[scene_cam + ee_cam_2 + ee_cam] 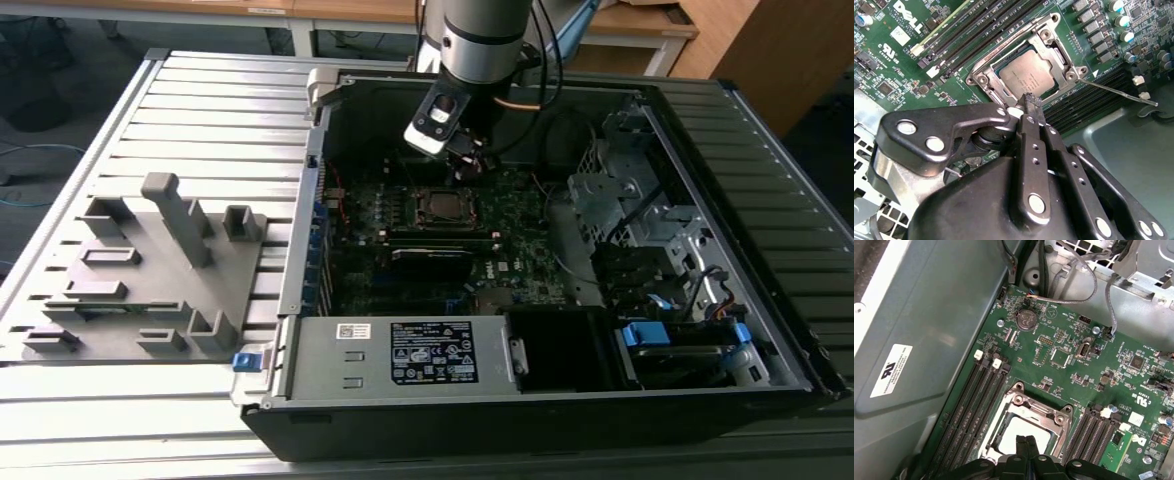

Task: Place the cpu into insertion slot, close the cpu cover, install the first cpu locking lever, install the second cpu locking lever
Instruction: 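Close the cpu cover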

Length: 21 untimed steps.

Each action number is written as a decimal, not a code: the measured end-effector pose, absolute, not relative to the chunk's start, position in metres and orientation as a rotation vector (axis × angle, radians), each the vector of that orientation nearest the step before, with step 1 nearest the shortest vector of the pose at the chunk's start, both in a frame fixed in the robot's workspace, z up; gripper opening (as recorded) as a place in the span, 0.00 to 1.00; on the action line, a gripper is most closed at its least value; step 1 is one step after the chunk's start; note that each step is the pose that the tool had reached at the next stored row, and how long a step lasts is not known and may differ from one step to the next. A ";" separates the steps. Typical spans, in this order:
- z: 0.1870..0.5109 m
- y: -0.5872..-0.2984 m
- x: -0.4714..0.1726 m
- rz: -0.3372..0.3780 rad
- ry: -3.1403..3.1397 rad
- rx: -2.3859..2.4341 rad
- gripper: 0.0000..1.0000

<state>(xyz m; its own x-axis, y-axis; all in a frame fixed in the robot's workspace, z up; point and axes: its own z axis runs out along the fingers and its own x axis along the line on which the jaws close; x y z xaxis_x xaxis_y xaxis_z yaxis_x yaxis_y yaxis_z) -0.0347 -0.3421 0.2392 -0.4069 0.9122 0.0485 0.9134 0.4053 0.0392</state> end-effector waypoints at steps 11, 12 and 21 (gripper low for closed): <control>0.239 -0.342 -0.035 -0.091 -2.696 -1.567 0.11; 0.239 -0.342 -0.035 -0.091 -2.706 -1.548 0.11; 0.239 -0.342 -0.035 -0.088 -2.805 -1.351 0.11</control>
